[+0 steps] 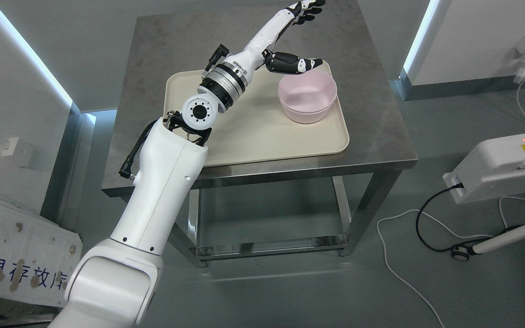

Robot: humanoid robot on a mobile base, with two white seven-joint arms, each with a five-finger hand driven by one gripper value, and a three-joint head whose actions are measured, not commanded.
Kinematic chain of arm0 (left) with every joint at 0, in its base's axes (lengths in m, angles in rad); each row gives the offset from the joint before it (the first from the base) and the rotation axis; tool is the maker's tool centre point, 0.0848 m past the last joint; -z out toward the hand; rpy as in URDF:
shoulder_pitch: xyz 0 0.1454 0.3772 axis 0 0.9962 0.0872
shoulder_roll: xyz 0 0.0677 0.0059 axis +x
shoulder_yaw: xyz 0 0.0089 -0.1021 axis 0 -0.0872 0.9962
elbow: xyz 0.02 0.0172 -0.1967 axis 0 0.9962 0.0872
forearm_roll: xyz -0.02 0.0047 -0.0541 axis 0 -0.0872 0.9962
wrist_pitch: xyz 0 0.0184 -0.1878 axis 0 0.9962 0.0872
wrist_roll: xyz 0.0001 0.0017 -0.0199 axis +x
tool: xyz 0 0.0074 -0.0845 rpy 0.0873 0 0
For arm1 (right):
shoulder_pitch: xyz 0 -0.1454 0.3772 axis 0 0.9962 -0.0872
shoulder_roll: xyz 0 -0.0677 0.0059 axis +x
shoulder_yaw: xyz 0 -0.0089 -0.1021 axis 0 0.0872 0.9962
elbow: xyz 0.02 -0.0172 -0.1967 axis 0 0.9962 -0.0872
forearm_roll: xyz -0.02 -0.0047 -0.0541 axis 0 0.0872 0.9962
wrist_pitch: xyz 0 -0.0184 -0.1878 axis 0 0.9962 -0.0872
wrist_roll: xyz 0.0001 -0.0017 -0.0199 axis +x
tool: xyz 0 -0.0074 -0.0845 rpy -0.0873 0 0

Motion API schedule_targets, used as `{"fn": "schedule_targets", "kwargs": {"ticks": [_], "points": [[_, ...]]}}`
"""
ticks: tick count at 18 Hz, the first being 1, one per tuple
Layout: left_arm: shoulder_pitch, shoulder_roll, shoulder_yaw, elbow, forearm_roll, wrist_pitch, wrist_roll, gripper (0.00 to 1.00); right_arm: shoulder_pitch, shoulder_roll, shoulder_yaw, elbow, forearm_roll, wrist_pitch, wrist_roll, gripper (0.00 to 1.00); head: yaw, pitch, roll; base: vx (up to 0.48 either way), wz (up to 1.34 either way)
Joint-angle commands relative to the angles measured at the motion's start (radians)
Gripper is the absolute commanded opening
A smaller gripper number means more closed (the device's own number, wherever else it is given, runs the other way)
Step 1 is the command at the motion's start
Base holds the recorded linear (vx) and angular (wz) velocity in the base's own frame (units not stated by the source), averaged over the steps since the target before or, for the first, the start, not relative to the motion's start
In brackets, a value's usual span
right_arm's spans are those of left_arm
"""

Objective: Stack pink IKEA bowls on left shelf middle
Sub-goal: 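Move the left hand to the rim of the stacked bowls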

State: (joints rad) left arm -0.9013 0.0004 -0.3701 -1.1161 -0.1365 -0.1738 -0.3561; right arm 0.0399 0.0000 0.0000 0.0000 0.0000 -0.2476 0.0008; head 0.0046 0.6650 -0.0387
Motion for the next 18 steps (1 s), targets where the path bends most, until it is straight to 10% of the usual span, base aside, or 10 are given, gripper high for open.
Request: {"fn": "schedule_targets", "kwargs": {"ticks": [1,8,18], "points": [[0.150,0.017,0.068,-0.352,0.108,-0.006,-0.118,0.76,0.000,-0.017,-0.005,-0.017,-0.002,0.001,-0.001,1.00,0.0000,0.000,0.000,0.000,0.00],[0.257,0.017,0.068,-0.341,-0.413,0.048,-0.158,0.73,0.000,-0.017,-0.005,-0.017,-0.002,0.001,-0.001,1.00,0.0000,0.000,0.000,0.000,0.00],[0.168,0.017,0.045,-0.277,-0.633,0.114,-0.230,0.56,0.000,-0.017,-0.005,-0.017,-0.002,0.001,-0.001,1.00,0.0000,0.000,0.000,0.000,0.00]]}}
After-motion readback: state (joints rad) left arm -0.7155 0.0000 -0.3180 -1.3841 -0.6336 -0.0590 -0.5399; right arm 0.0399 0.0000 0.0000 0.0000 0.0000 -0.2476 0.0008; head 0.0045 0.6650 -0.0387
